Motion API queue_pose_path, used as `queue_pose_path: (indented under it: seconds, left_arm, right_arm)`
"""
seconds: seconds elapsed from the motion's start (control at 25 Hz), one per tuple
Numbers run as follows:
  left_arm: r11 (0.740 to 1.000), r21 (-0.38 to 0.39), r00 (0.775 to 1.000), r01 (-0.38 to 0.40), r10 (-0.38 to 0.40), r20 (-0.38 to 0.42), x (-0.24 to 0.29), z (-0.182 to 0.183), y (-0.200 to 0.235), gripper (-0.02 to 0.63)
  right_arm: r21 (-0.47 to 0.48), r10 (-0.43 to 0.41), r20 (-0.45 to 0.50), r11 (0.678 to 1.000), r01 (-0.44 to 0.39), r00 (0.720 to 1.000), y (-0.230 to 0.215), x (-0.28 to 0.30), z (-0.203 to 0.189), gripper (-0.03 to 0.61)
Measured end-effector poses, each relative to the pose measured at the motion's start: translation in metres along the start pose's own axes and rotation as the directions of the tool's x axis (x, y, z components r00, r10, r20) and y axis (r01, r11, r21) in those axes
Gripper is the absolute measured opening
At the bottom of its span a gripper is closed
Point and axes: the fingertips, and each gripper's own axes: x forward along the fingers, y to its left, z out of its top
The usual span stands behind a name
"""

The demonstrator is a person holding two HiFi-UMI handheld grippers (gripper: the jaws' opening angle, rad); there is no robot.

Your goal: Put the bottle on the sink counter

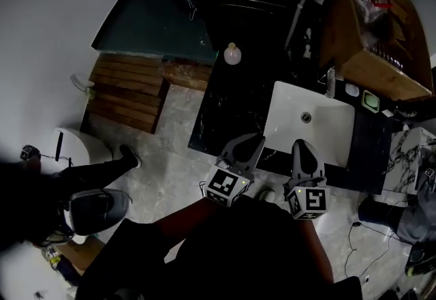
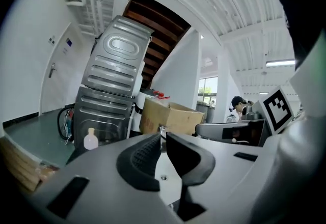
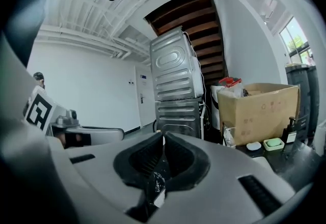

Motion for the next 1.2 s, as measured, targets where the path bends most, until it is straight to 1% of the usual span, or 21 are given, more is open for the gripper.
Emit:
queue_pose_path:
  seconds: [0.08,0.16,0.28,0.44,0.56,0.76,1.2]
  left_arm:
    - [1.000,-0.005,1.000,0.007,-0.007,0.012,0.003,0.004,-0.023,0.031]
    - [1.000,-0.006,1.000,-0.017,0.017,0.014,0.009,0.005,-0.045,0.020]
    - [0.999,0.004,0.999,-0.049,0.049,-0.008,0.021,-0.002,-0.078,0.015]
    - [0.997,0.028,0.997,-0.072,0.073,-0.020,0.030,-0.006,-0.114,0.015]
    - [0.993,0.045,0.994,-0.110,0.111,-0.014,0.032,-0.006,-0.125,0.015]
    - [0.986,0.055,0.988,-0.157,0.157,0.004,0.033,-0.005,-0.138,0.015]
    - [0.981,0.071,0.984,-0.178,0.176,0.028,0.022,-0.016,-0.172,0.015]
  right_arm:
    - [0.019,0.020,-0.005,1.000,-0.020,1.000,-0.006,-0.016,0.004,0.040]
    - [0.021,0.017,-0.005,1.000,-0.017,1.000,-0.021,-0.033,0.006,0.040]
    - [0.000,0.000,0.021,1.000,0.000,1.000,-0.049,-0.056,0.004,0.040]
    - [-0.032,0.008,0.048,0.999,-0.006,0.999,-0.070,-0.079,0.010,0.040]
    - [-0.042,0.008,0.039,0.999,-0.006,0.999,-0.082,-0.093,0.002,0.040]
    - [-0.068,0.031,0.026,0.997,-0.029,0.999,-0.088,-0.112,-0.006,0.038]
    - [-0.070,0.058,0.034,0.996,-0.055,0.998,-0.092,-0.143,-0.013,0.038]
